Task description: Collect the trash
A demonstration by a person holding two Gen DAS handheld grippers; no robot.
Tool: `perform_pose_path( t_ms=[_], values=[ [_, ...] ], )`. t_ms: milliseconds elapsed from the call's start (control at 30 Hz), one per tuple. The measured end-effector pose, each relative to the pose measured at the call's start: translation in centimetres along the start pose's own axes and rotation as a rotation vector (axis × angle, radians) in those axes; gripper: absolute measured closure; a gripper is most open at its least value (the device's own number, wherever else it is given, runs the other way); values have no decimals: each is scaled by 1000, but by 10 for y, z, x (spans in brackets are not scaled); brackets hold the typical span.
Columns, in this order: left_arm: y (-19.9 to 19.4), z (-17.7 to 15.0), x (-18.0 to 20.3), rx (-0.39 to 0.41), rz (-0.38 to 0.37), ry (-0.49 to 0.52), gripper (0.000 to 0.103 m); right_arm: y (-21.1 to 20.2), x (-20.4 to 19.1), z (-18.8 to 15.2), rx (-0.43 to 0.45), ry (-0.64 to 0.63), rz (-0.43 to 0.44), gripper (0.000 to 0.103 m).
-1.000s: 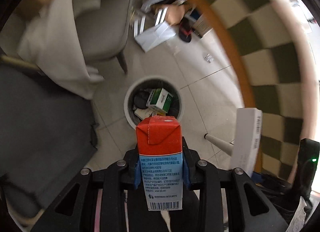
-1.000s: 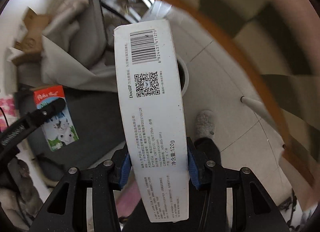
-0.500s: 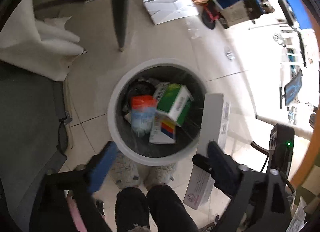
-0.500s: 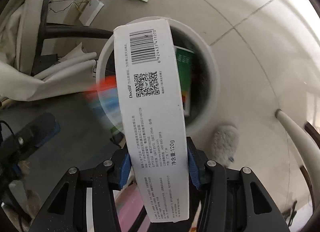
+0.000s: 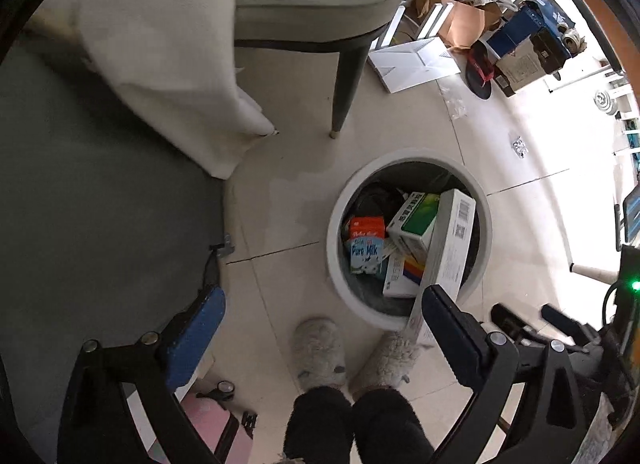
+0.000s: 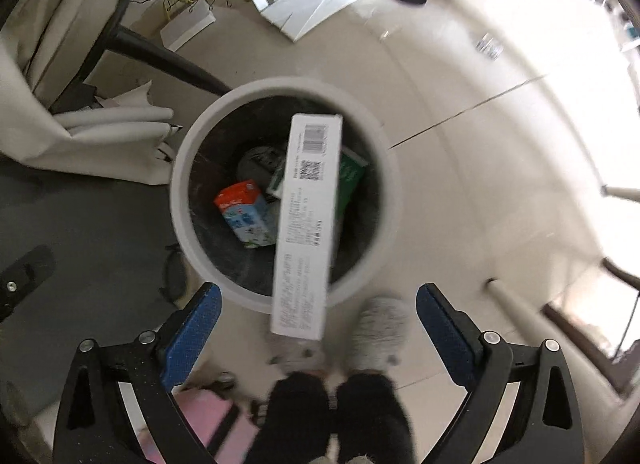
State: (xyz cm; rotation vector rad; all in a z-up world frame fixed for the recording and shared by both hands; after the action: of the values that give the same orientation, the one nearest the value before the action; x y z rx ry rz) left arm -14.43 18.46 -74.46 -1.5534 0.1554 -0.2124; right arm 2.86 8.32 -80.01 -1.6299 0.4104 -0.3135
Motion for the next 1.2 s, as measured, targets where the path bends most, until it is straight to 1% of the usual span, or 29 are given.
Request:
perform_pose_path(
  t_ms=[67,200,367,433,533,600,667,733,767,800,867,1067,1133,1200],
  values=[
    [-16,-9,3,10,12,0,2,-18,-1,-1,16,-11,-30,4],
    [-53,-24,10,13,16,-9,2,-56,7,-10,30,-37,-32,4],
    [-121,-39,24,35,11,12,2,-129,6,-29,63,-60,-11,4],
    [-148,-44,30,42,-6,24,2,-171,7,-38,80,-66,1,4],
    [-202,-54,43,58,-42,60,2,-230,9,-52,105,-70,25,4],
    [-239,-59,51,76,-67,85,2,-279,12,-62,125,-70,52,4],
    [-279,-65,59,86,-111,102,2,-312,13,-69,137,-66,72,4],
    [-310,-70,65,99,-144,113,2,-355,15,-79,155,-65,96,4],
    [-332,-73,67,115,-161,123,2,-370,15,-82,161,-66,106,4],
    [-347,-75,69,127,-173,127,2,-393,16,-88,172,-69,125,4],
    [-381,-79,71,152,-205,131,2,-427,15,-97,184,-71,152,4],
    [-463,-88,69,232,-287,134,2,-517,8,-120,253,-85,218,4],
    [-482,-93,68,249,-311,133,2,-546,5,-127,278,-90,245,4],
    [-501,-98,65,268,-335,129,2,-565,3,-132,295,-90,265,4]
  ],
)
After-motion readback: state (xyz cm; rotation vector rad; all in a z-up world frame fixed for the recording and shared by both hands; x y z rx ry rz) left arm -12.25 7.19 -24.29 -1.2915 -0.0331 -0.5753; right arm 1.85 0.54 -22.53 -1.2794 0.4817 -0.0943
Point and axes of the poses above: each gripper's, at about its wrist camera, not at the fingertips, and y roughly the way its jaws point, x to its right, z to its top, the point moved 6 cm from there along y, roughly the way its jaws point, and after that the axes turned 3 degrees about x, right-handed, at the moved point
